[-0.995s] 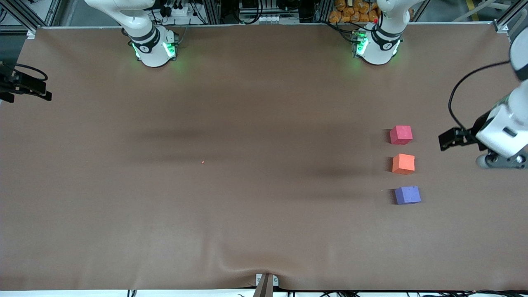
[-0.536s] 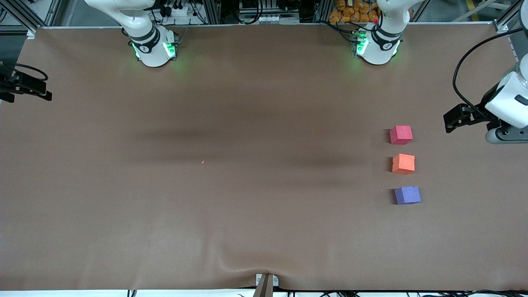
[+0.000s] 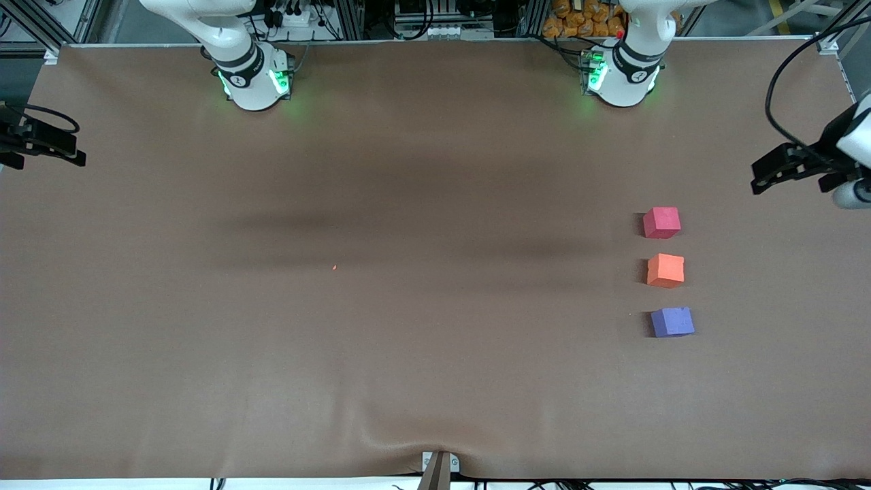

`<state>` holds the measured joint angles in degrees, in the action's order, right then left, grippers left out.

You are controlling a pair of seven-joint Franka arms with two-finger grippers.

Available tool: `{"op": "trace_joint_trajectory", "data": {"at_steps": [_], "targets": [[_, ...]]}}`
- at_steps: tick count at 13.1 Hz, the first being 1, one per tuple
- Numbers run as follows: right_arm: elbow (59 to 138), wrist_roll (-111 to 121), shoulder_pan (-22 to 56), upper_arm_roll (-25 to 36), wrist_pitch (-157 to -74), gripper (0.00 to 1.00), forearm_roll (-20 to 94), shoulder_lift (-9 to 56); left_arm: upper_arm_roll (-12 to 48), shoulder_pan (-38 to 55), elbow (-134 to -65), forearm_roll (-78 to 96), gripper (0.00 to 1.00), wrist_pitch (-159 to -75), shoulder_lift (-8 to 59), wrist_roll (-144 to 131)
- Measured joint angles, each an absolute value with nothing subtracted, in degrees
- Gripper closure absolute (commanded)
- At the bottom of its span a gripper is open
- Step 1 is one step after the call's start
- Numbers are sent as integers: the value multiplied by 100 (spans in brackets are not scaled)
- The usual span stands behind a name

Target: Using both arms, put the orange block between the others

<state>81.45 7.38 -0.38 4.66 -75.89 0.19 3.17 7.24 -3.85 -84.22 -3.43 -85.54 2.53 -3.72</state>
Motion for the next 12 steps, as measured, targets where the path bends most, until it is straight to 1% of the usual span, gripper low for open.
{"op": "trace_joint_trajectory", "data": {"at_steps": [1, 3, 9, 12], "targets": [[8145, 738, -38, 465, -7589, 0, 19, 316, 422, -116, -8610, -332, 0, -8555, 108, -361], [8146, 738, -38, 465, -7589, 0, 19, 317, 163, 154, -8946, -330, 0, -8556, -160, -361], [8145, 737, -36, 459, -7589, 0, 19, 317, 152, 180, -9449, -244, 0, -8558, -650, -370], [8146, 737, -33, 456, -7589, 0, 19, 317, 238, 149, -9526, -244, 0, -8562, -835, -381]]}}
